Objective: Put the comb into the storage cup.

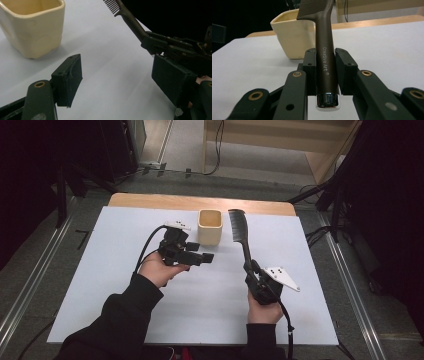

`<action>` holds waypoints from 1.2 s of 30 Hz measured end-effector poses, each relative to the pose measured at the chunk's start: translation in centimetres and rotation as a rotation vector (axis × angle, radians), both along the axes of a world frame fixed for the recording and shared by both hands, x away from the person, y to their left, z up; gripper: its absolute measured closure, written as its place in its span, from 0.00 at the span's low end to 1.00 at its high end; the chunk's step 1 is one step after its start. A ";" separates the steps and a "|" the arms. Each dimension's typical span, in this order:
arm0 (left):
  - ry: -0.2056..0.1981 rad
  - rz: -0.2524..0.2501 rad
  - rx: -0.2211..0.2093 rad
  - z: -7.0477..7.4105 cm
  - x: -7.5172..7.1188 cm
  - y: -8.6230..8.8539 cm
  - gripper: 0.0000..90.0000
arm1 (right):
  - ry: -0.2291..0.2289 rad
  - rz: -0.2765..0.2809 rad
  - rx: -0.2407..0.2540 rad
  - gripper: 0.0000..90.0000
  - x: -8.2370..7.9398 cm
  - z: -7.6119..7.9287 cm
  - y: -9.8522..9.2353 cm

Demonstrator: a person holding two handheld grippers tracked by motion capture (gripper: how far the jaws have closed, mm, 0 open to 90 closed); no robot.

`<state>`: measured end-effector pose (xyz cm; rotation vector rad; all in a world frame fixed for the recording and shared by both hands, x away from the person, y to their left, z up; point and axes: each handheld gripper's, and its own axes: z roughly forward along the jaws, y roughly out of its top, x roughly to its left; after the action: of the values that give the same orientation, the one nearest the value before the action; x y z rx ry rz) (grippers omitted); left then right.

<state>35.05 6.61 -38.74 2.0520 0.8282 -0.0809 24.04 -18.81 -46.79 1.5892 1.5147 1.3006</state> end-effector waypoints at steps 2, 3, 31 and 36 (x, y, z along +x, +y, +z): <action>-0.006 0.004 -0.004 0.0 0.0 -0.4 0.28 | 0.001 0.000 0.005 0.78 0.0 0.0 0.1; -0.009 0.005 -0.003 0.0 0.0 -0.6 0.28 | 0.004 -0.002 0.002 0.78 0.0 0.0 0.2; -0.002 0.039 -0.019 -0.4 0.5 -4.5 0.32 | -0.025 -0.013 0.018 0.78 0.2 -0.2 1.1; -0.004 0.043 -0.011 -0.4 0.7 -5.3 0.32 | -0.028 -0.010 0.023 0.78 0.3 -0.2 1.4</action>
<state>35.74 1.32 -39.15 2.0226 0.8673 -0.0565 24.34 -17.46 -47.03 1.5842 1.4777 1.3334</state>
